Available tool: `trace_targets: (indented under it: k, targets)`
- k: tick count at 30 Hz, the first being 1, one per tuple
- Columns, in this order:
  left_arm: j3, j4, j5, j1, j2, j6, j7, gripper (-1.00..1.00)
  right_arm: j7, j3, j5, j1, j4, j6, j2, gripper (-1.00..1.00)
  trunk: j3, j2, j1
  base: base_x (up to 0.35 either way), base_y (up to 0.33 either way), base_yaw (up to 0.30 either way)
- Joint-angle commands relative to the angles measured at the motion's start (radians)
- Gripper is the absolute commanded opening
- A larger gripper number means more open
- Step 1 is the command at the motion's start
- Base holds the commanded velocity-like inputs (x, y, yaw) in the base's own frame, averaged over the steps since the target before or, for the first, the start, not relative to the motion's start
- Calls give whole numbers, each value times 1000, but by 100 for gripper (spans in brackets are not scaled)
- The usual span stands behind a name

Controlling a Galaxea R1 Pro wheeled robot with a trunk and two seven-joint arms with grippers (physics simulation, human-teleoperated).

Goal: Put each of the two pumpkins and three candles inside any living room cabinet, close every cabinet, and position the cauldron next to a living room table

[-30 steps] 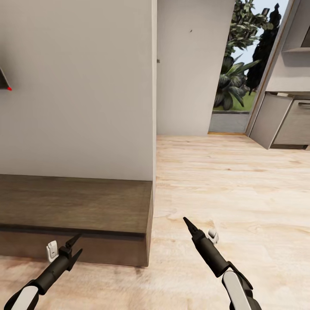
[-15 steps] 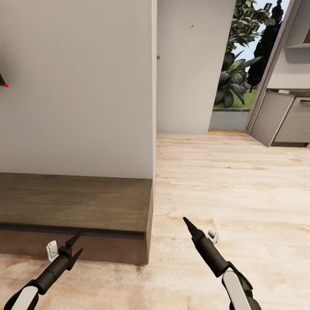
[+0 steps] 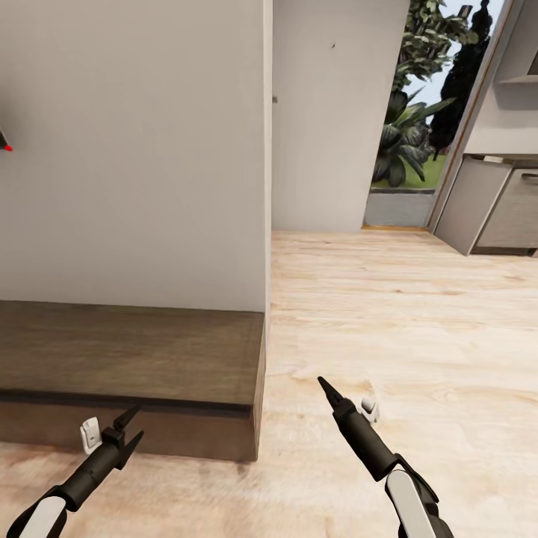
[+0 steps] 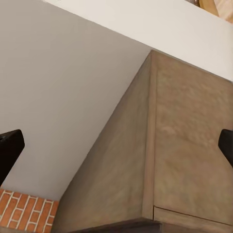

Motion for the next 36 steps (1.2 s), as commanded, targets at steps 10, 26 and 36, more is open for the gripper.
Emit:
trace_targets:
  k: [10,26,36]
  targets:
    - [1,0,0,0,0,1,0,100,0,0,0,0,0,1,0,100,0,0,0,80,0,0]
    - [0,0,-1,0,-1,0,0,100,0,0,0,0,-1,1,0,100,0,0,0,53,0,0]
    - [0,0,-1,0,-1,1,0,100,0,0,0,0,0,1,-1,100,0,0,0,2,0,0]
